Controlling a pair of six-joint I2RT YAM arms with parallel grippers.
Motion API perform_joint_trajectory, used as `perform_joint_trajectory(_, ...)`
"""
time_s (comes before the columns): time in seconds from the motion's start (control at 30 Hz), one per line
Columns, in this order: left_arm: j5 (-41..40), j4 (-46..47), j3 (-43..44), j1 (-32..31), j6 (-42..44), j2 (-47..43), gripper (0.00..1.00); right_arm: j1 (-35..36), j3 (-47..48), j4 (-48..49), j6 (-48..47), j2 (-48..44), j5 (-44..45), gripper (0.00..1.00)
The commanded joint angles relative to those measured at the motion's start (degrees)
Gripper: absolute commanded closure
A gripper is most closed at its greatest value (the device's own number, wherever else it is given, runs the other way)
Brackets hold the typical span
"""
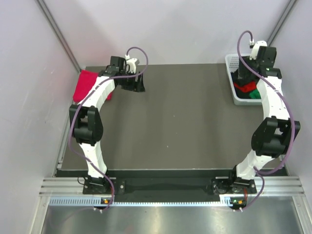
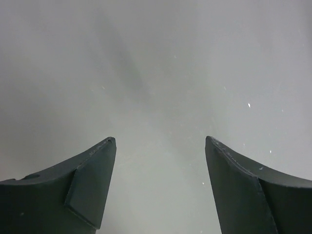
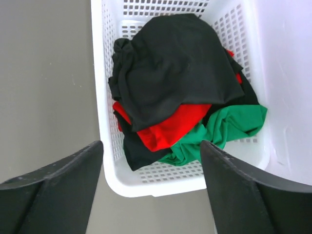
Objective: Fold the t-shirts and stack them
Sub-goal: Grab the tshirt from the pile
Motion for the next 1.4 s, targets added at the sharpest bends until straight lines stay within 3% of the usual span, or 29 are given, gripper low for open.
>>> perform_joint_trajectory(0.0,2.98,1.47,-2.46,0.13,0.83,-2.45,0.22,-1.72,0.84,0.88,-1.91,1.27,-3.74,0.22)
perform_joint_trajectory(0.17,2.71,1.38,-3.87,0.22,1.27,-3.33,0.19,-3.48,3.92,1.94,-2.71,5.58,-3.75,0.24)
perform_joint_trajectory(0.23,2.62,1.64,-4.31,0.13,0.92,-3.59,0.09,-4.01,4.79,2.46,-3.15,7.42,-3.66,0.27)
perform_joint_trajectory(0.3,2.62,1.64,-4.66,0.13,1.01,-3.77,0.07,-4.53,5.59,2.90,-3.15,8.83,-3.66,0.32)
perform_joint_trajectory(0.77,-0.54,0.86,-5.55,-0.04,2.41,-3.41,0.10,-5.94,12.18,4.14,-4.12,18.59,-3.83,0.42)
perform_joint_trajectory(1.07,-2.03,0.59,-4.75,-0.22,2.94,-2.27,0.10,-5.94,12.01,3.70,-5.17,19.82,-3.04,0.64)
perform_joint_trajectory(1.17,-2.12,0.50,-4.49,-0.22,2.76,-1.83,0.10,-5.86,11.22,3.78,-5.78,19.12,-2.61,0.81)
perform_joint_trajectory(1.23,-2.12,0.59,-3.96,-0.22,2.59,-1.57,0.10,-5.86,10.43,4.05,-6.05,18.50,-2.08,0.98)
perform_joint_trajectory(1.37,-2.21,0.68,-3.08,-0.22,2.06,-1.13,0.10,-5.86,10.77,4.83,-7.63,16.66,-2.16,1.00)
